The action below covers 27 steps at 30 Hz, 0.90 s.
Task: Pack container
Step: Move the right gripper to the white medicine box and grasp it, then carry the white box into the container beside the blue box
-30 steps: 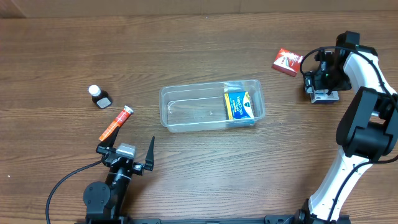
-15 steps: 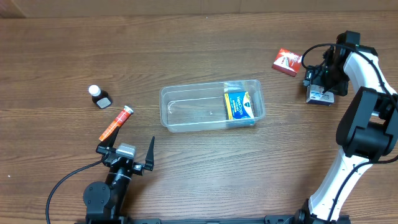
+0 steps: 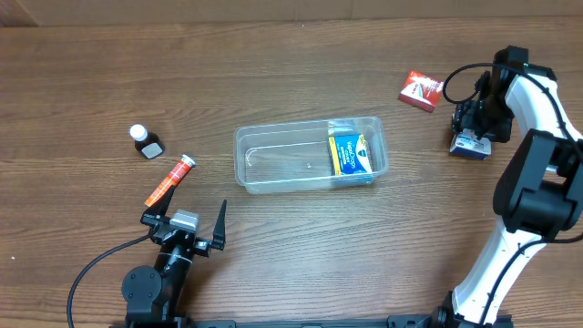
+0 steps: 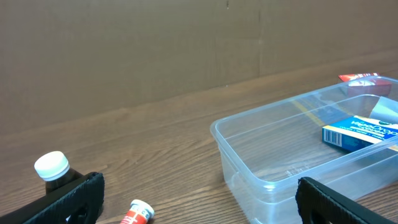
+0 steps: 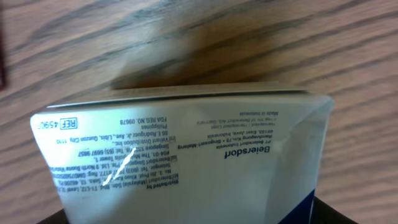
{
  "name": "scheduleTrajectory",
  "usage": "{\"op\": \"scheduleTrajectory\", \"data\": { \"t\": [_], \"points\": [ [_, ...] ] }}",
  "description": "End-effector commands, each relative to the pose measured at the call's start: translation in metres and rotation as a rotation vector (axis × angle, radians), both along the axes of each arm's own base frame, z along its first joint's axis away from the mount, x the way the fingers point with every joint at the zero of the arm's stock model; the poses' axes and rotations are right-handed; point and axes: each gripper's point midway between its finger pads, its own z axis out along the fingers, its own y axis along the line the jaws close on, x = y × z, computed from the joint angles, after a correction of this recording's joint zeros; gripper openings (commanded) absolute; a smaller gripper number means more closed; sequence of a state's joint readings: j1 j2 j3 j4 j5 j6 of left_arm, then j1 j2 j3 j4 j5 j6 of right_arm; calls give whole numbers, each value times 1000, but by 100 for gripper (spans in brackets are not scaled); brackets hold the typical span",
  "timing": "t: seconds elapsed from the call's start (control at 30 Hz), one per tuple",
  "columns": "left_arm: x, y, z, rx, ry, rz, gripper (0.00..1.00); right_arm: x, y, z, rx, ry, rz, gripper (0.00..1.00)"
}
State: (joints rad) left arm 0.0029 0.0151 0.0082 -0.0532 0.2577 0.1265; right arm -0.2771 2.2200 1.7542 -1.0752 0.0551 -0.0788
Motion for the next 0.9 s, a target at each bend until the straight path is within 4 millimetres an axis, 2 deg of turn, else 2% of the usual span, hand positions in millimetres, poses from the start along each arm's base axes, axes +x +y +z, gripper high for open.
{"op": "scheduleTrajectory", "data": {
  "t": [0.0, 0.1, 0.17, 0.2, 0.3, 0.4, 0.5, 0.63, 0.73, 0.87],
  "points": [
    [0, 3, 1, 8, -11, 16, 100, 12, 15, 75, 66, -182, 11, 74],
    [0, 4, 1, 8, -11, 16, 100, 10, 45, 118, 161, -273, 55, 73],
    [0, 3, 1, 8, -11, 16, 100, 3, 80, 154, 227, -331, 123, 73],
    [0, 3, 1, 8, -11, 16, 100, -1, 91, 162, 241, -339, 146, 73],
    [0, 4, 1, 8, -11, 16, 100, -20, 148, 182, 314, -322, 261, 74],
    [0, 4, 1, 8, -11, 16, 100, -46, 207, 177, 363, -224, 388, 74],
    [0, 3, 1, 8, -11, 16, 100, -64, 243, 174, 371, -160, 443, 74],
    [0, 4, 1, 8, -11, 16, 100, -72, 254, 167, 294, -125, 409, 74],
    [0, 3, 1, 8, -11, 16, 100, -78, 265, 149, 182, -103, 383, 73],
    [0, 3, 1, 8, -11, 16, 100, -78, 276, 137, 112, -122, 410, 74]
  ]
}}
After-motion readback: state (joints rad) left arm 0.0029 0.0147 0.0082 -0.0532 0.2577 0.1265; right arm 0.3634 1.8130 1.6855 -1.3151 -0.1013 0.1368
